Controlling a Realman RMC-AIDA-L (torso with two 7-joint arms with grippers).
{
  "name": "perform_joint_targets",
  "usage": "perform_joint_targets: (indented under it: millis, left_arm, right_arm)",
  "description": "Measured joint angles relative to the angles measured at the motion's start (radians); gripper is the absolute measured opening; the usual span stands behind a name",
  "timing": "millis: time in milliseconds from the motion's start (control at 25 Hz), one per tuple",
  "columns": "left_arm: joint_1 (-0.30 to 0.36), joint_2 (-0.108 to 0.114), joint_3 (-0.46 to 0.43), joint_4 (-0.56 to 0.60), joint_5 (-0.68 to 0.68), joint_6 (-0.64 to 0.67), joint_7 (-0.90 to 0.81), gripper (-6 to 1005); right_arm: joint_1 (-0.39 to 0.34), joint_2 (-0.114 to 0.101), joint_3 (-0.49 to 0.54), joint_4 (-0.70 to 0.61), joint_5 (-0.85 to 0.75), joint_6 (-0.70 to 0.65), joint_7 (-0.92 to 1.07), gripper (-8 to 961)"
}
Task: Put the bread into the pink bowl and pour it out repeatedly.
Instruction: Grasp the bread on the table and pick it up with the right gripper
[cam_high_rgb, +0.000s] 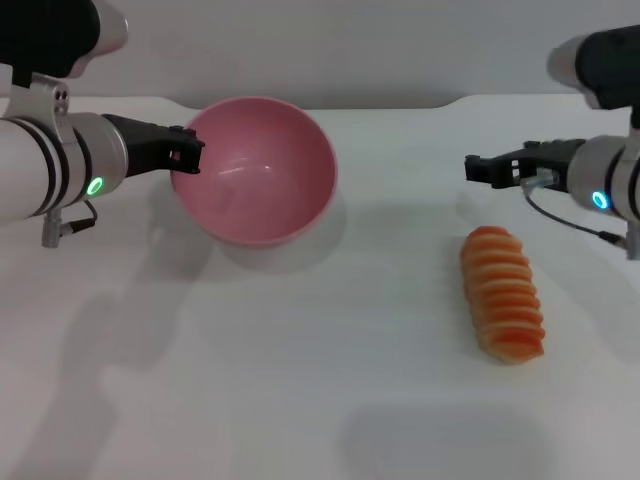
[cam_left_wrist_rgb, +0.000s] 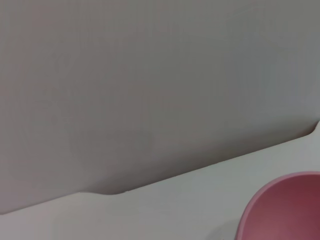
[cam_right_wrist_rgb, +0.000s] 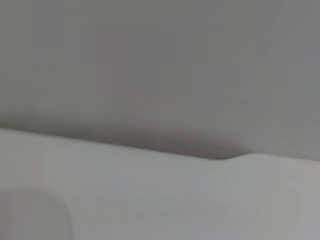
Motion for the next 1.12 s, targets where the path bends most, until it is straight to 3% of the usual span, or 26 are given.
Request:
perform_joint_targets:
  millis: [360, 720, 1120]
  left_arm:
    - [-0.023, 0.000, 0.007, -0.023, -0.001, 0.006, 0.000, 38]
    - [-0.064, 0.000, 0.007, -0.077, -0.004, 0.007, 0.000, 39]
    - [-0.073, -0.001, 0.009, -0.084, -0.005, 0.011, 0.001, 39]
  right_arm:
    - [-0.016, 0.001, -0.026, -0.065, 0.005, 0.096, 0.086, 771]
    - [0.022, -0.003, -0.020, -0.158, -0.126, 0.383, 0.091, 762]
    - [0.052, 0.001, -0.095, -0.100, -0.169, 0.370, 0.147, 752]
